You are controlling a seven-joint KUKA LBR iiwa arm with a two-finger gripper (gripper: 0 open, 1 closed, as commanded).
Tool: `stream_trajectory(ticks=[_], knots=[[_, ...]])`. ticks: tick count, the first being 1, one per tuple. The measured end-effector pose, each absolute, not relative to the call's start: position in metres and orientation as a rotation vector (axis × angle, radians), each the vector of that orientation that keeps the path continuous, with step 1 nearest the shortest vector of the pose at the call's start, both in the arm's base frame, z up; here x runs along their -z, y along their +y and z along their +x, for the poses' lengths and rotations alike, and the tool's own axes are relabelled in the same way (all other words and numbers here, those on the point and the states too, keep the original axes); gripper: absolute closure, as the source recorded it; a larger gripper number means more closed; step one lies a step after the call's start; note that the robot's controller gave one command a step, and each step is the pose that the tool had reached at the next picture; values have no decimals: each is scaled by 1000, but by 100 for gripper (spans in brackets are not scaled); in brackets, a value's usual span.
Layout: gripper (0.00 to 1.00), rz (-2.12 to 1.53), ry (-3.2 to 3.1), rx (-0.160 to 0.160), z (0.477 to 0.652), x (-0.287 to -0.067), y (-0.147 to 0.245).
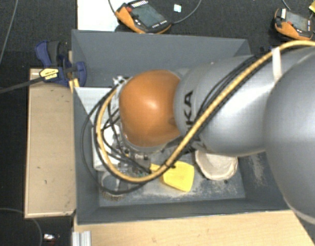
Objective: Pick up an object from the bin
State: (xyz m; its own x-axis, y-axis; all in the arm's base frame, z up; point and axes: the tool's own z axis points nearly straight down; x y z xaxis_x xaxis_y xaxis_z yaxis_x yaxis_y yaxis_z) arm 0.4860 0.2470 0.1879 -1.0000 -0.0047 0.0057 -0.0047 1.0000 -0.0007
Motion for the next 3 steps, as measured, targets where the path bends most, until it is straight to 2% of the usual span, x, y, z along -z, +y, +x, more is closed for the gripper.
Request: stream_trajectory(ticks=[1, 2, 3], knots=[[0, -4, -3143, 2, 488, -192, 245], [0, 411, -3128, 8, 483, -104, 247], [0, -179, -3146, 5, 543, -70, 145]])
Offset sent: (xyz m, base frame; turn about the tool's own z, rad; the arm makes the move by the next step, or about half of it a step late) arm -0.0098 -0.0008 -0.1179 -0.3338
